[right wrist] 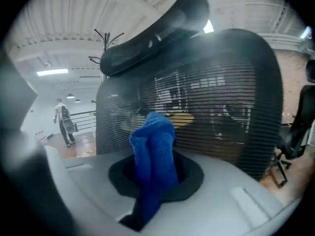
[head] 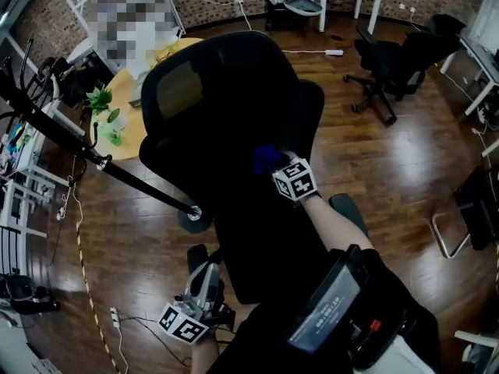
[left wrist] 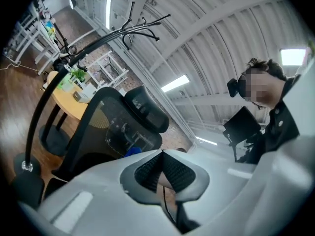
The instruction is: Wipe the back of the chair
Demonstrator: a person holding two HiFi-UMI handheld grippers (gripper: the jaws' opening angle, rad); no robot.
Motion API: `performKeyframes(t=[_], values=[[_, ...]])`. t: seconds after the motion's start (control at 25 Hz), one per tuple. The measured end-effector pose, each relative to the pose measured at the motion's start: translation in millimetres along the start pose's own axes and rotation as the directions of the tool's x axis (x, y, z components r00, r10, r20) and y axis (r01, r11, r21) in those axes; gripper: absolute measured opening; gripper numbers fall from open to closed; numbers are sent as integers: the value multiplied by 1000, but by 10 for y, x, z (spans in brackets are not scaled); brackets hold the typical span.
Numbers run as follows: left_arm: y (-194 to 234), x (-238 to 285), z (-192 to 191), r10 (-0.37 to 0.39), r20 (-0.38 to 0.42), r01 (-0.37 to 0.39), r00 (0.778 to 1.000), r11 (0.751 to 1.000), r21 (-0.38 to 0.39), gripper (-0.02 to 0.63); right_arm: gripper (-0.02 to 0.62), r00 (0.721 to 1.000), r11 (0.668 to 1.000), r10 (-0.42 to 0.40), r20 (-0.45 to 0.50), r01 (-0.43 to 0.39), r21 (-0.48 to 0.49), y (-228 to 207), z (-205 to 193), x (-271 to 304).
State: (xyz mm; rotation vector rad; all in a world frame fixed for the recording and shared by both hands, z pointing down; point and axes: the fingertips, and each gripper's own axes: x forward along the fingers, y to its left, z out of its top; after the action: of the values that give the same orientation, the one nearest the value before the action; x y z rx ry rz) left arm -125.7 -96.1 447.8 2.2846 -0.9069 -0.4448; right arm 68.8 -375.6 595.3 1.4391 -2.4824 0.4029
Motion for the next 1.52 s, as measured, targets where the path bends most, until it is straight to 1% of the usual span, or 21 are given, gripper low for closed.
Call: performKeyframes(t=[0.08,0.16,0.24,0.32,0.36,0.4,0.44,0.48,0.64,0.76,0.88,0.96,1.04,1.16,1.28,1.36,1.4,1.48,1.52], values=[[-31,142,-45,-31,-22,31,999,1000,-4,6,32,994,994,-105,-11,106,35,-427,-95,-212],[-80,261,-93,-60,-43,60,997,998,-7,6,32,973,971,-227,-32,229,64,-873,-200,-452],[-136,340,-148,-81,-59,80,995,997,-11,6,32,935,931,-352,-51,355,80,-1262,-276,-733],[-173,389,-202,-95,-72,94,993,995,-16,6,32,876,869,-479,-49,482,112,-1573,-297,-1032],[-178,403,-224,-100,-78,98,992,995,-20,6,31,846,835,-532,-43,532,136,-1681,-299,-1158],[-176,409,-241,-102,-81,100,991,995,-24,6,32,823,810,-567,-39,566,156,-1742,-302,-1240],[-169,406,-249,-102,-82,100,991,995,-28,6,32,813,799,-581,-40,579,165,-1753,-313,-1268],[-161,397,-250,-99,-81,97,992,995,-31,6,32,816,802,-576,-46,575,162,-1719,-334,-1244],[-72,271,-213,-60,-61,57,996,998,-39,6,32,865,858,-494,-90,502,111,-1309,-504,-867],[36,59,-144,1,-27,-2,1000,999,-39,6,32,874,867,-476,-96,484,120,-924,-636,-572],[134,-211,-75,78,19,-77,997,996,-46,6,32,891,879,-446,-88,454,142,-518,-713,-321],[201,-382,-39,121,47,-118,992,991,-55,6,32,907,895,-412,-85,421,147,-234,-767,-158],[245,-562,-9,160,76,-155,984,986,-66,6,32,931,919,-356,-84,365,150,97,-822,3],[262,-835,11,215,112,-207,970,976,-72,6,32,969,967,-217,-116,229,108,697,-973,289],[258,-1067,36,266,146,-258,953,964,-70,6,32,984,995,-72,-162,83,57,1276,-1046,583],[248,-1217,56,303,168,-295,938,953,-71,6,32,981,999,31,-194,-26,29,1669,-1043,742],[243,-1290,62,320,177,-312,931,947,-72,6,32,974,996,87,-211,-86,13,1866,-1055,811],[239,-1419,68,348,191,-340,918,938,-73,6,32,949,976,208,-237,-216,-7,2262,-1082,921],[238,-1470,71,358,196,-350,913,934,-73,6,32,931,958,274,-243,-286,-14,2464,-1081,943]])
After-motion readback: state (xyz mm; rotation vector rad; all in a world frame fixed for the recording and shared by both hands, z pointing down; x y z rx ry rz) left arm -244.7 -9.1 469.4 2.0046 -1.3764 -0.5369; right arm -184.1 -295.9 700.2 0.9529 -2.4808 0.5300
